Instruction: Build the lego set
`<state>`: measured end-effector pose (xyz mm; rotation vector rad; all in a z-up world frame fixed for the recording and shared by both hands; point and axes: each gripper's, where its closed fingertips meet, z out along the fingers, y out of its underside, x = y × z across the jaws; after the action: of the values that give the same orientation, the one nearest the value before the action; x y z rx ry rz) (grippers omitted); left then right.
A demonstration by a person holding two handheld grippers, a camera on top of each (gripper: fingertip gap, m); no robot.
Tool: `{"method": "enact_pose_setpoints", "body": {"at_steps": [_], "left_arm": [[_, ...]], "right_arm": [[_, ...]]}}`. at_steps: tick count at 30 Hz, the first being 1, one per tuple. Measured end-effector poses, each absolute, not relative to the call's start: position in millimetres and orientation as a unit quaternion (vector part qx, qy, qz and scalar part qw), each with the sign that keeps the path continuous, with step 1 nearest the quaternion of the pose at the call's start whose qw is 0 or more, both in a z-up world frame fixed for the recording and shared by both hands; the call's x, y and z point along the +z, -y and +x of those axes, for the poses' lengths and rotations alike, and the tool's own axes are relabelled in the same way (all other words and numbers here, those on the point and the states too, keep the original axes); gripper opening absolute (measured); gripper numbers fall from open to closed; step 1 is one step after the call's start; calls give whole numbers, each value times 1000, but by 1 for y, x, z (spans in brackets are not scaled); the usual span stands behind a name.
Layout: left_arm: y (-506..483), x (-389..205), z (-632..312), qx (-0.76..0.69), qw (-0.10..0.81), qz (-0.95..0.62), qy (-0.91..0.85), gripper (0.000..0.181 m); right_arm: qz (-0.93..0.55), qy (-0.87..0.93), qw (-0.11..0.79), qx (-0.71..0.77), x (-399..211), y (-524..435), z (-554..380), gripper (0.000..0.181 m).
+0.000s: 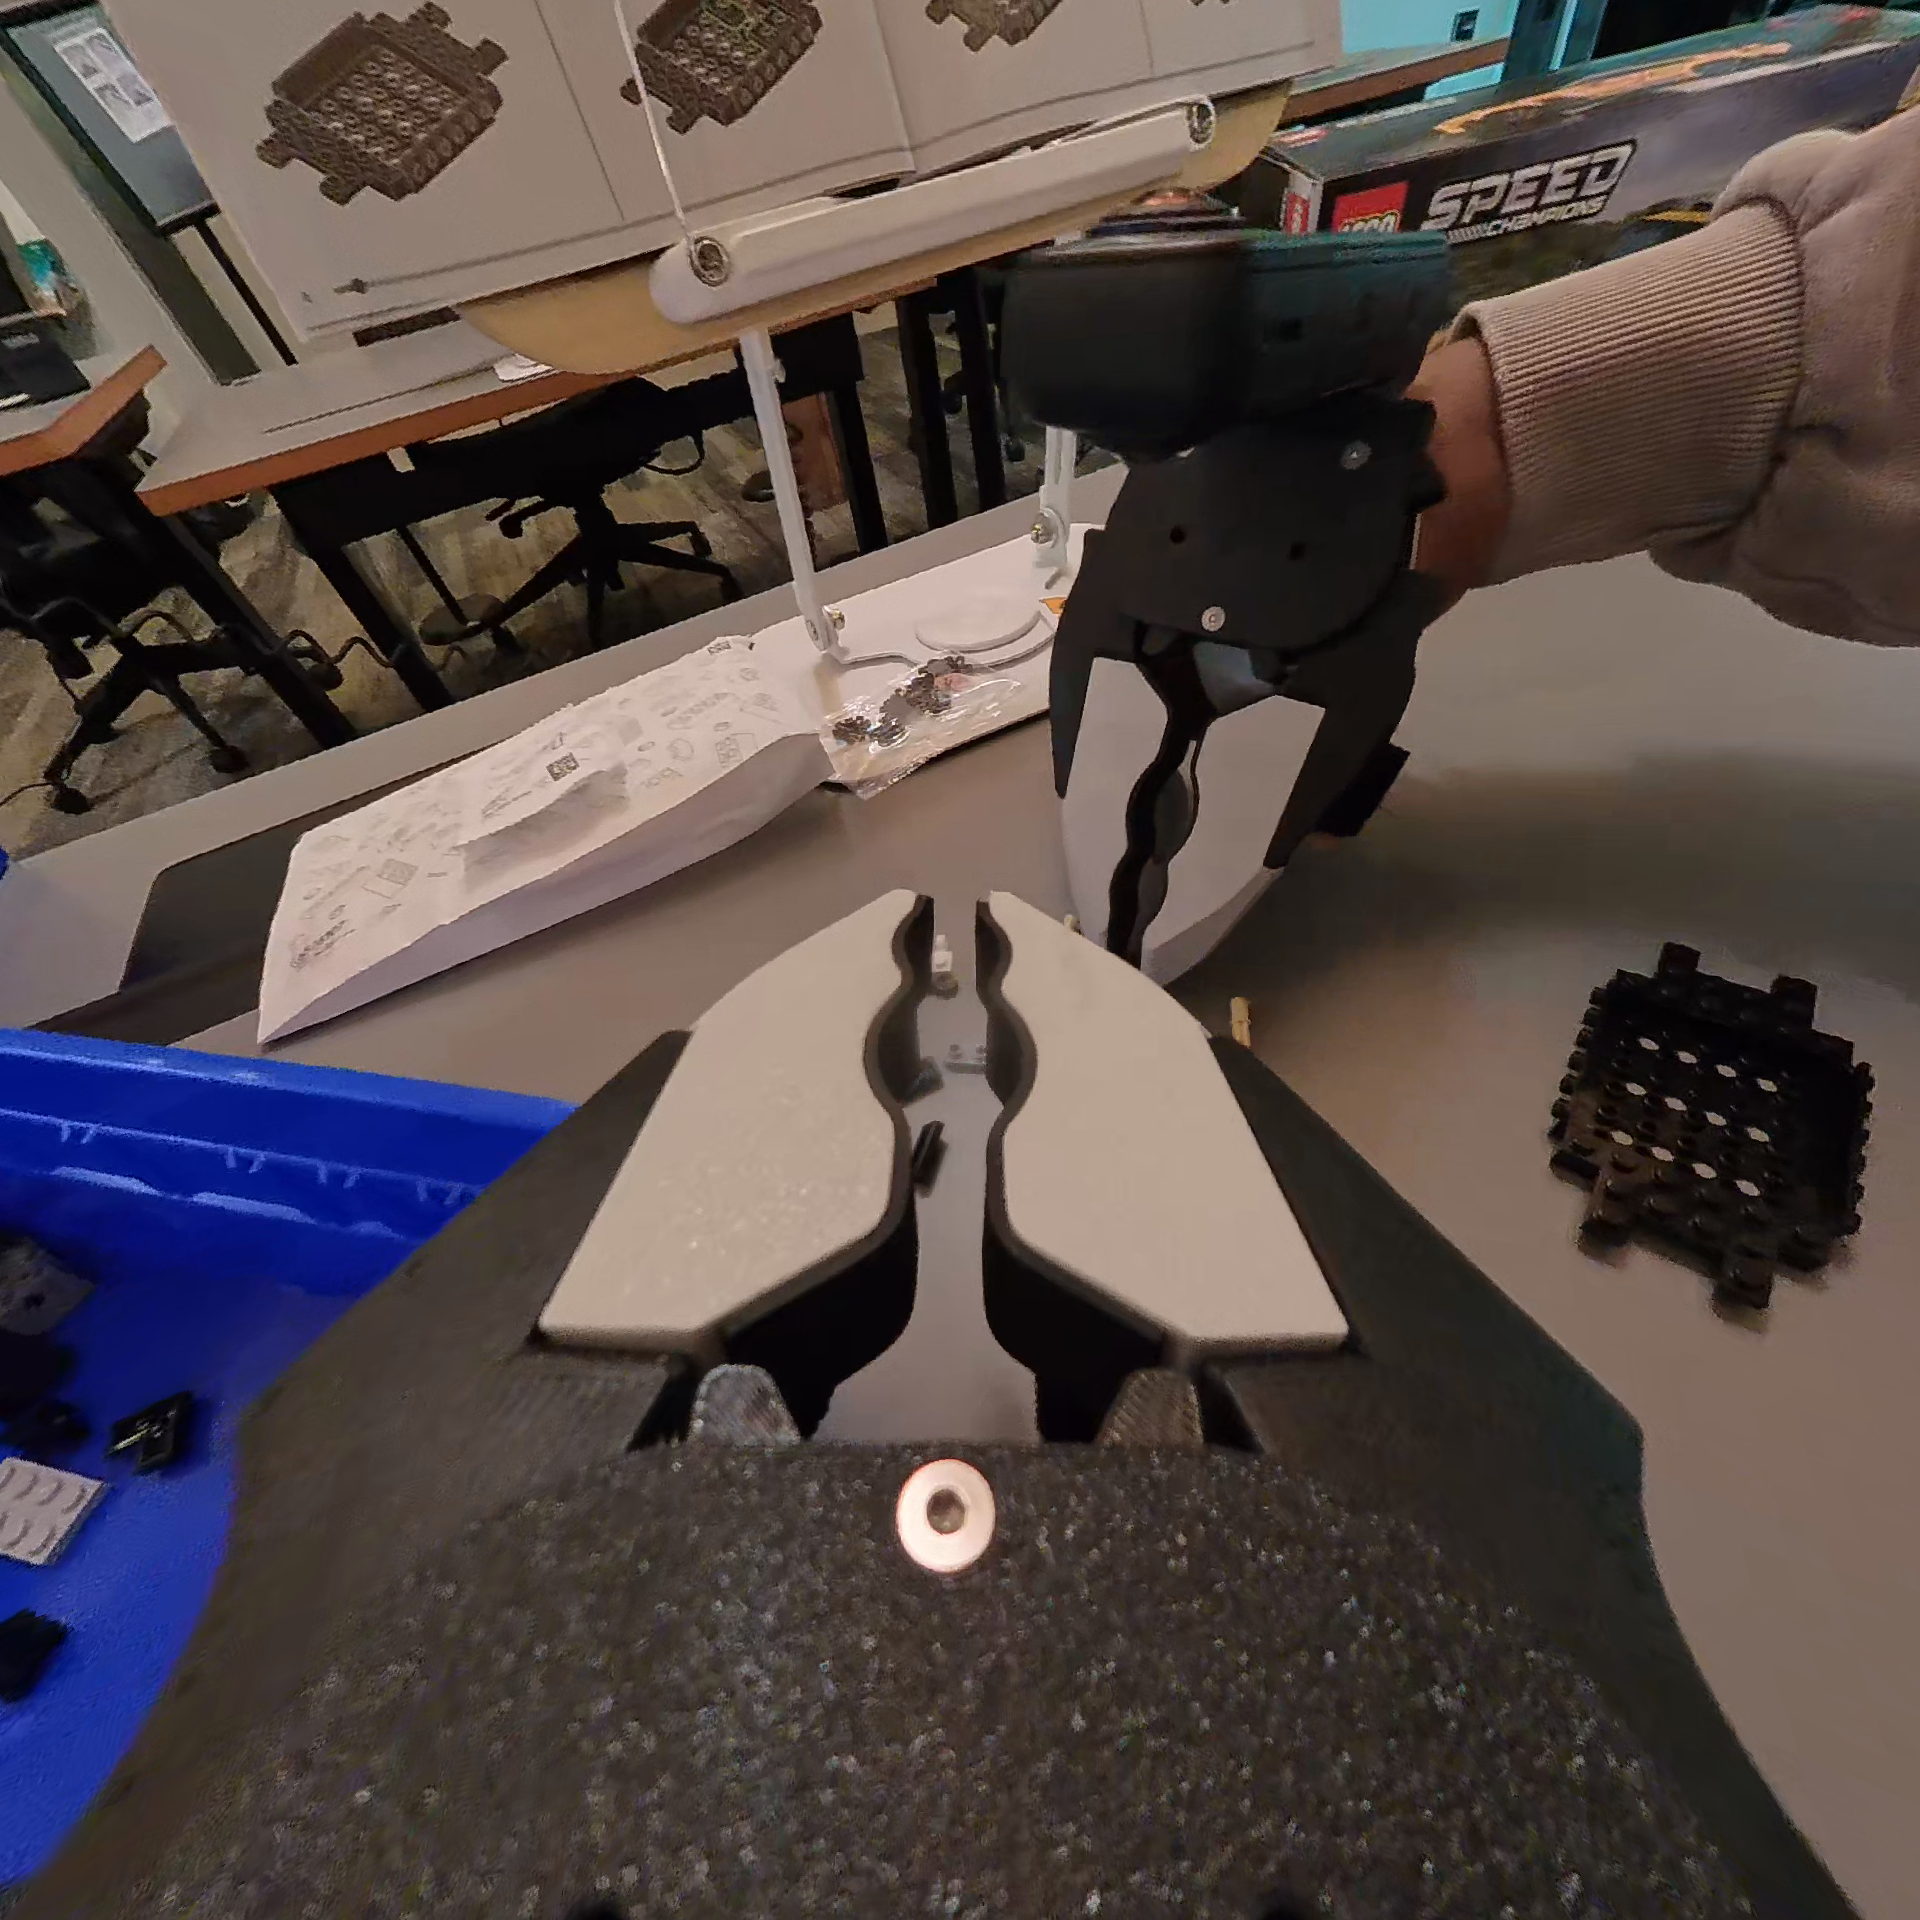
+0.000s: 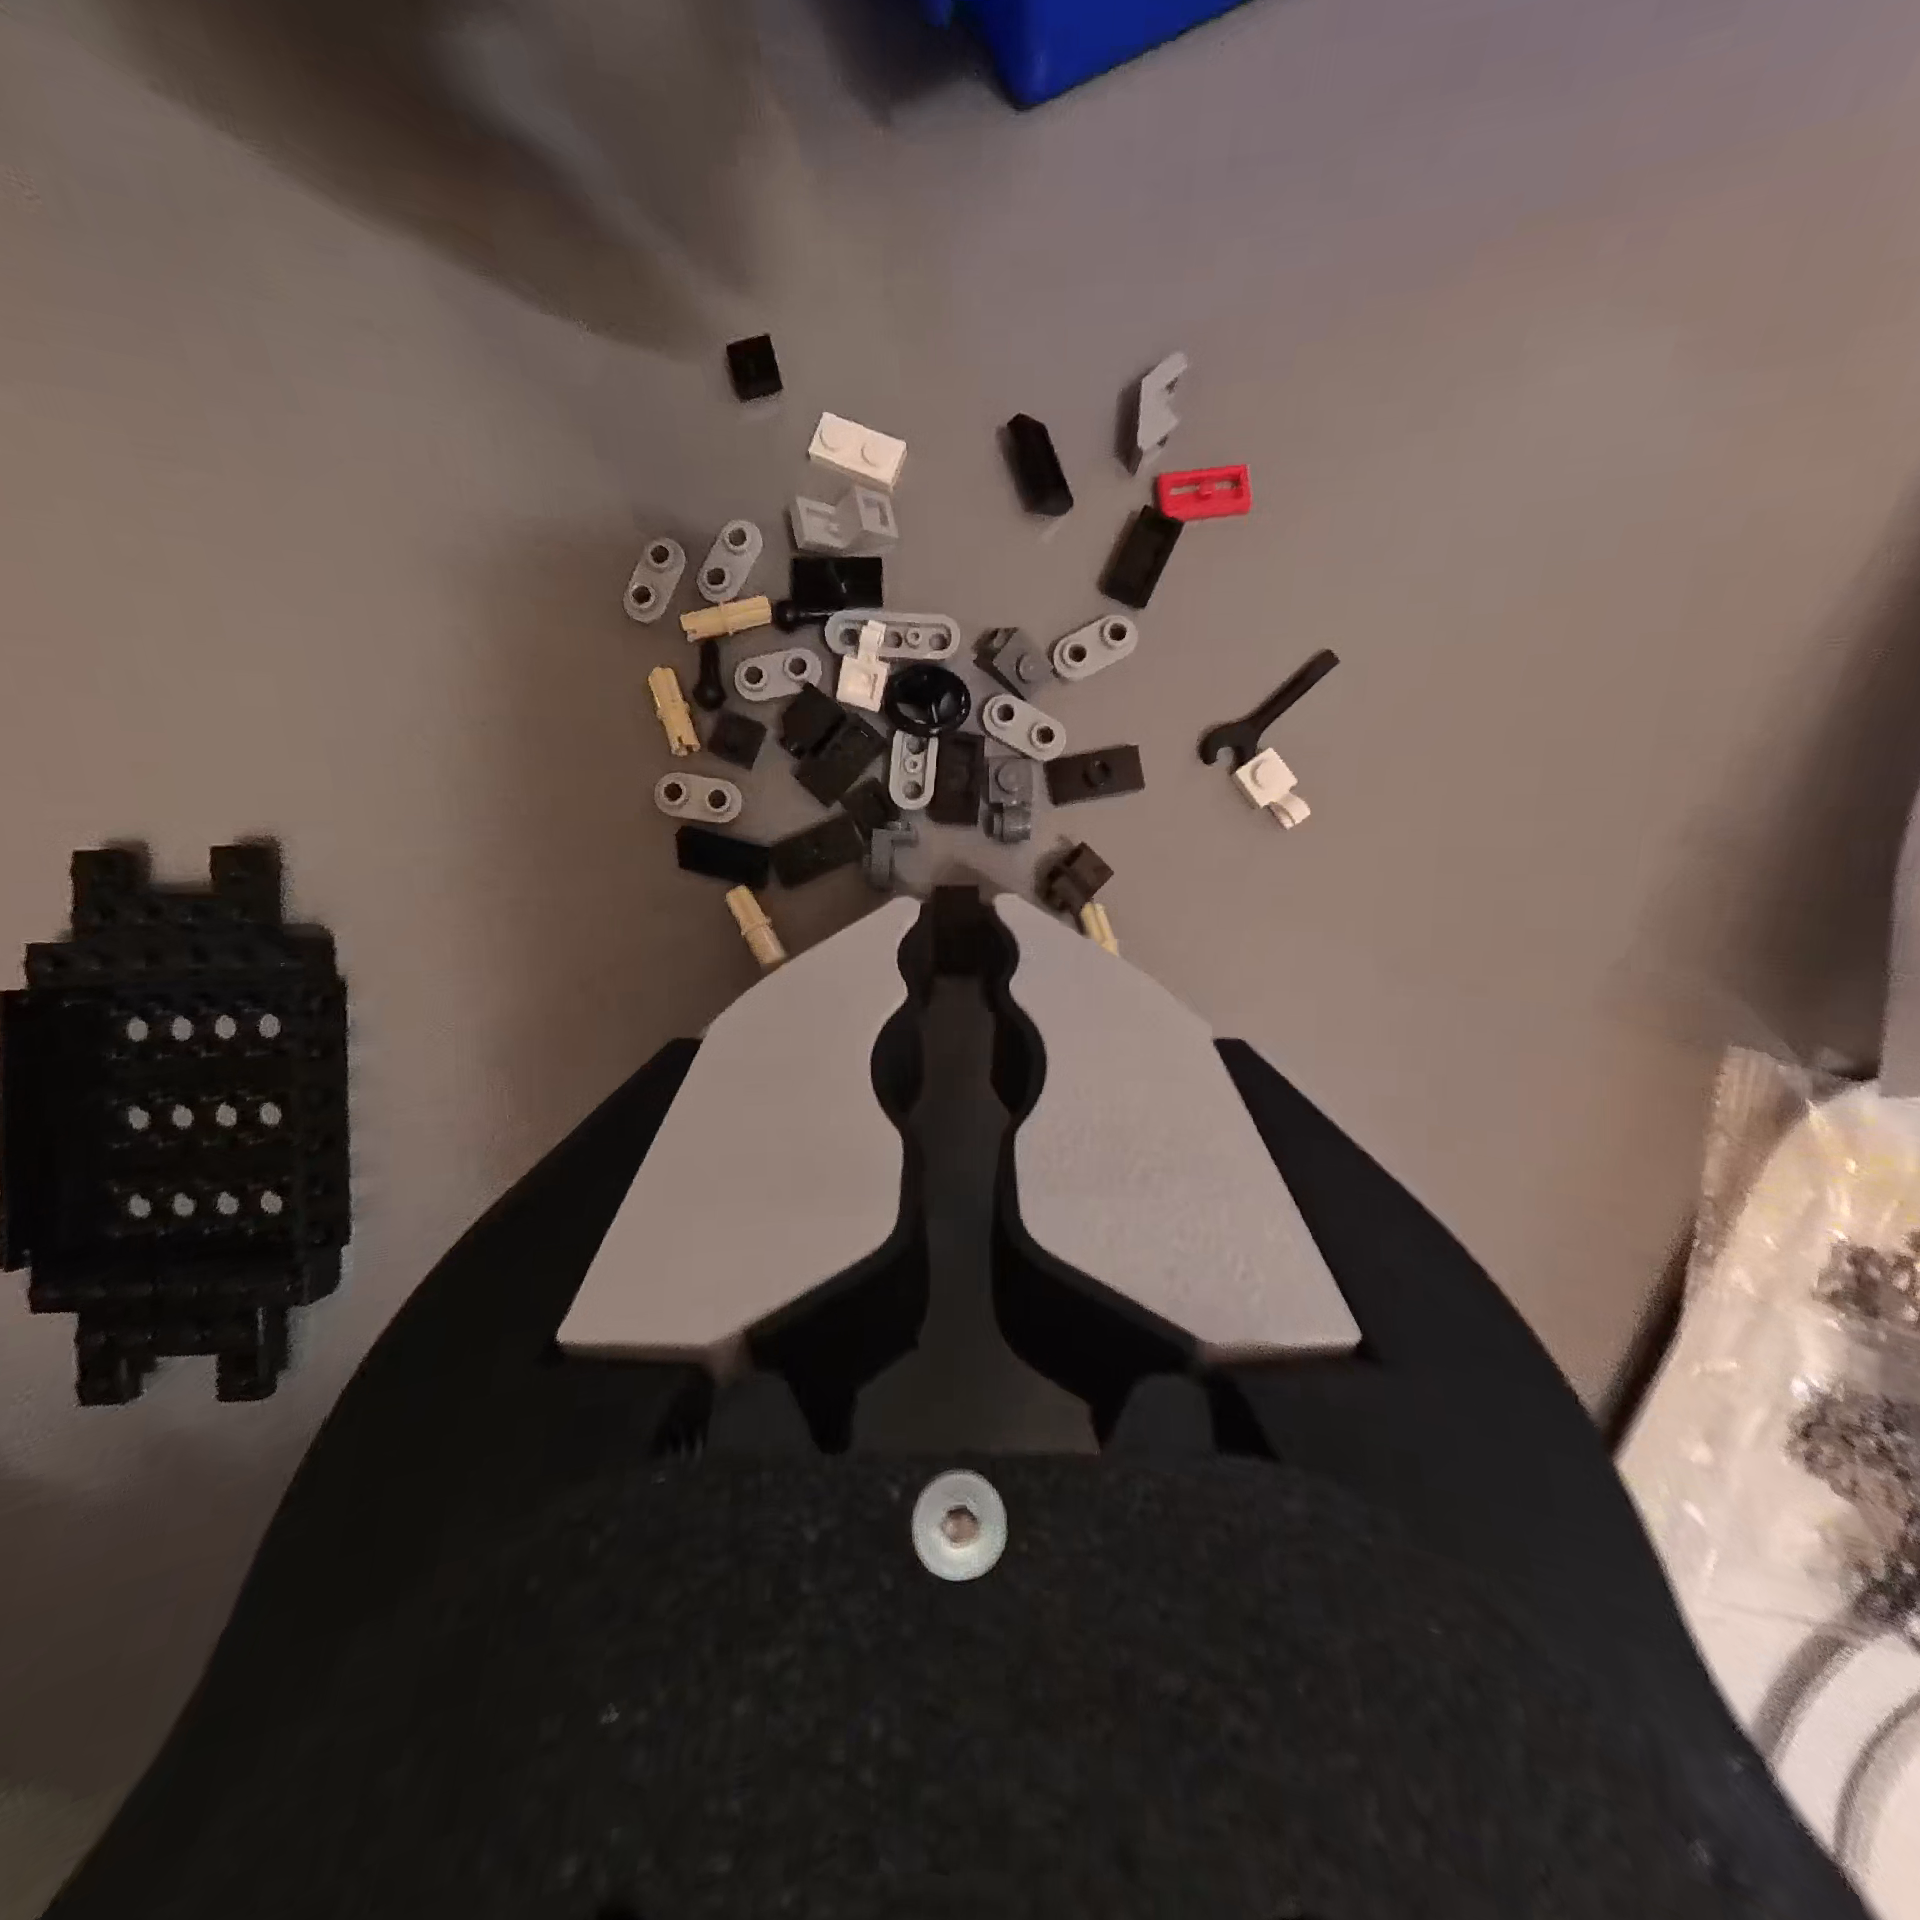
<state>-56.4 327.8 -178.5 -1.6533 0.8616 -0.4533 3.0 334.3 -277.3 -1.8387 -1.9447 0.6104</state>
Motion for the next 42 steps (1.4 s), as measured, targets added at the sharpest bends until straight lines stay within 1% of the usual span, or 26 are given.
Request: {"method": "enact_pose_setpoints", "body": {"at_steps": [4,6,10,15,17,18,20,22,24,27,33,38,42], "left_arm": [[-323,-180,-52,-201,570,-702,-377,7],[-320,-178,-50,-203,572,-698,-381,7],[-317,-179,-44,-209,568,-694,-389,7],[-310,-186,-36,-214,559,-693,-401,7],[-308,-189,-34,-211,557,-694,-405,7],[-307,-189,-34,-209,557,-693,-407,7],[-306,-189,-34,-205,559,-692,-409,7],[-308,-188,-35,-202,563,-692,-406,7],[-311,-188,-38,-199,564,-694,-402,7],[-315,-189,-42,-197,561,-701,-394,6],[-318,-187,-47,-184,569,-699,-392,6],[-318,-185,-47,-187,570,-697,-392,6],[-319,-184,-48,-191,570,-696,-391,6]], "right_arm": [[-670,670,224,227,-260,-314,25,7],[-677,669,226,207,-255,-291,50,7],[-717,644,205,170,-261,-247,103,7],[-754,608,205,142,-270,-228,143,8],[-761,601,201,140,-275,-226,149,19],[-763,596,203,146,-273,-226,148,24],[-758,594,222,154,-263,-227,141,27],[-745,600,247,154,-251,-231,128,26],[-733,599,278,164,-242,-240,105,21],[-715,605,310,163,-240,-260,67,19],[-680,648,296,171,-260,-282,8,17],[-674,665,276,166,-270,-290,-6,21],[-672,668,273,167,-274,-292,-10,17]]}}
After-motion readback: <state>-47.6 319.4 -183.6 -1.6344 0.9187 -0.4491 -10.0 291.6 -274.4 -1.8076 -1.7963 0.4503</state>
